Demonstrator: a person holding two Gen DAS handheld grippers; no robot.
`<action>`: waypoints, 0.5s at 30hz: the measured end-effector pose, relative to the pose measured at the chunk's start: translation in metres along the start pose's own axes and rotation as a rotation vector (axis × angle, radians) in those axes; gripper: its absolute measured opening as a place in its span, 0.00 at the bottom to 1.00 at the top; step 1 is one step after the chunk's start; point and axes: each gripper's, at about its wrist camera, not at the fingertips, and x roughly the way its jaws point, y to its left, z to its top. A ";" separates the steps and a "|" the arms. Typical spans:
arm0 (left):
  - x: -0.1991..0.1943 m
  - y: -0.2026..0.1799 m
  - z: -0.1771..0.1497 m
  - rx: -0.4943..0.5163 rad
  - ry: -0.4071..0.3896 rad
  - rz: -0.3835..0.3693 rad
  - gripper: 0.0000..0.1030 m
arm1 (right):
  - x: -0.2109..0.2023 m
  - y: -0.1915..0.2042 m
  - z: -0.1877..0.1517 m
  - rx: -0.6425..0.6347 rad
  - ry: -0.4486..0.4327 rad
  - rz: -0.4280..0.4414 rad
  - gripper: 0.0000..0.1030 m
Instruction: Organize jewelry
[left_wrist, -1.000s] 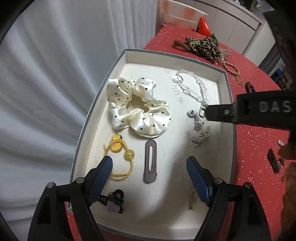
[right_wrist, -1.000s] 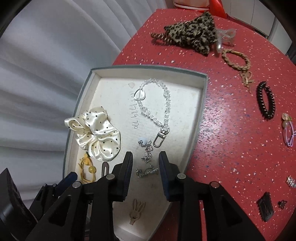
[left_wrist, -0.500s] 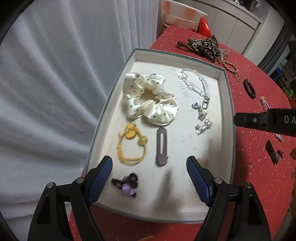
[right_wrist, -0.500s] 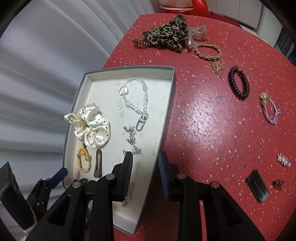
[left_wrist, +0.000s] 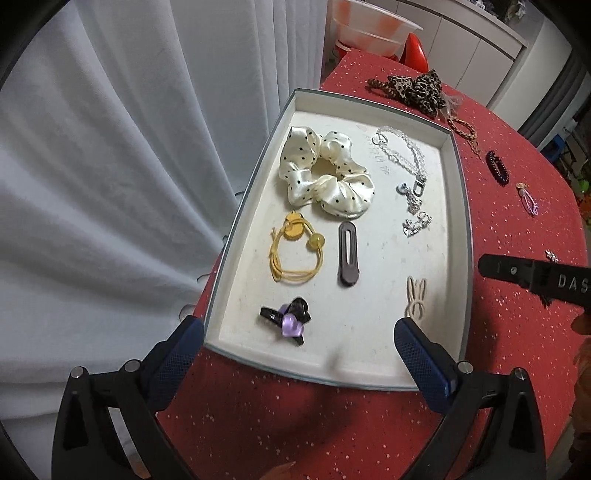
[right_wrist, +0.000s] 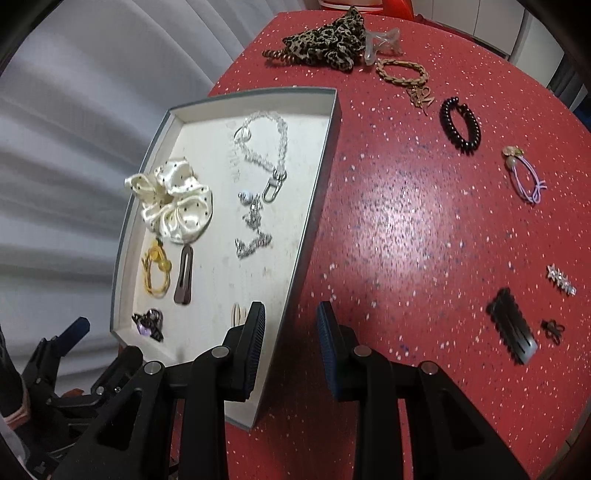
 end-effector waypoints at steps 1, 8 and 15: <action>-0.001 -0.001 -0.001 0.002 0.002 0.001 1.00 | 0.000 0.001 -0.002 -0.007 0.002 -0.005 0.32; -0.011 0.004 -0.011 -0.044 0.018 0.024 1.00 | -0.005 0.008 -0.017 -0.063 0.033 -0.045 0.45; -0.021 0.013 -0.016 -0.069 0.017 0.037 1.00 | -0.012 0.011 -0.031 -0.072 0.056 -0.049 0.54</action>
